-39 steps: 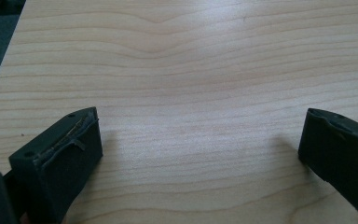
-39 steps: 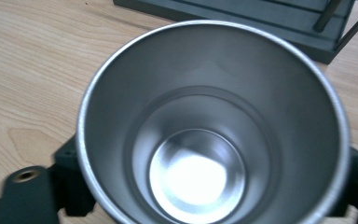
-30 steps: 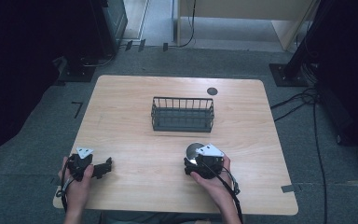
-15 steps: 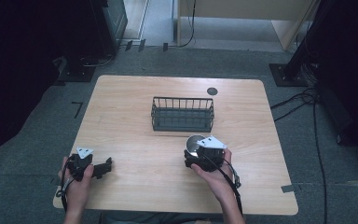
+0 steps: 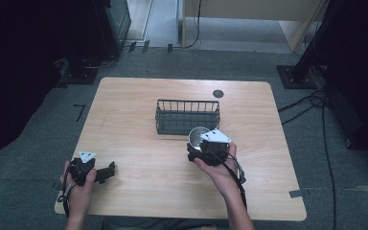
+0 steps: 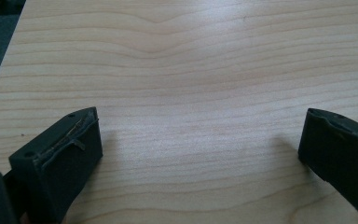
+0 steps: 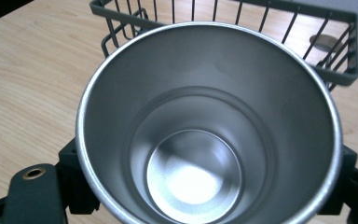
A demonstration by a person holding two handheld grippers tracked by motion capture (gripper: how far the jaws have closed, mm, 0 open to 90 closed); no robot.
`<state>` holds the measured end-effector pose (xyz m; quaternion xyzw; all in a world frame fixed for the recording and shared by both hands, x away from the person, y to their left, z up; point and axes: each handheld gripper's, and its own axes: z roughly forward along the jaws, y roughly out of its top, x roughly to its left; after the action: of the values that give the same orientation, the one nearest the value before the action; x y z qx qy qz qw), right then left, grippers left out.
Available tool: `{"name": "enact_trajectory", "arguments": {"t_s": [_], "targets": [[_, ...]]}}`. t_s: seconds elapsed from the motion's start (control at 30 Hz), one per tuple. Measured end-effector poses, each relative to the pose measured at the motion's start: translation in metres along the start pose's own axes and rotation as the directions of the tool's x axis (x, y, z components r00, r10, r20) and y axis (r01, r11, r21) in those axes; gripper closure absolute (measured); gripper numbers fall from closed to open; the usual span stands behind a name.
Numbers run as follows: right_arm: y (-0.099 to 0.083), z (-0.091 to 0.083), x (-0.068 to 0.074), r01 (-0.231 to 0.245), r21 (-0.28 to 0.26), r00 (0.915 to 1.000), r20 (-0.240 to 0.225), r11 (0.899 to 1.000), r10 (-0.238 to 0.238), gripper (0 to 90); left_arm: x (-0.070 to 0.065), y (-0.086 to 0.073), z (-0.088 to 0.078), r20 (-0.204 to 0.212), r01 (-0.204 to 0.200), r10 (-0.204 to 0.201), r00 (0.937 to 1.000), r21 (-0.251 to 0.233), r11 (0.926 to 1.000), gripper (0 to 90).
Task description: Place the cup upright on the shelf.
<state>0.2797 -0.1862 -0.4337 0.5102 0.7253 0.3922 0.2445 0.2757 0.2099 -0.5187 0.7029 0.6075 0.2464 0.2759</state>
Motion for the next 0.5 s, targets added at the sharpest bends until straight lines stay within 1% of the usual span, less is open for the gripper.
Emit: {"name": "enact_trajectory", "arguments": {"t_s": [0.17,0.2,0.5], "targets": [[0.008,0.001,-0.001,0.008,-0.009,1.0000,0.000,1.000,-0.008,18.1,0.000,0.000,0.000,0.000,0.000,0.000,1.0000,0.000,1.0000,0.0],[0.012,0.002,-0.001,0.009,-0.014,1.0000,0.002,1.000,-0.009,18.1,0.000,0.000,0.000,0.000,0.000,0.000,1.0000,0.000,1.0000,0.0],[0.028,0.007,-0.002,0.011,-0.034,0.9999,-0.004,0.999,-0.012,18.1,0.000,0.000,0.000,0.000,0.001,-0.001,1.0000,0.000,1.0000,0.0]]}}
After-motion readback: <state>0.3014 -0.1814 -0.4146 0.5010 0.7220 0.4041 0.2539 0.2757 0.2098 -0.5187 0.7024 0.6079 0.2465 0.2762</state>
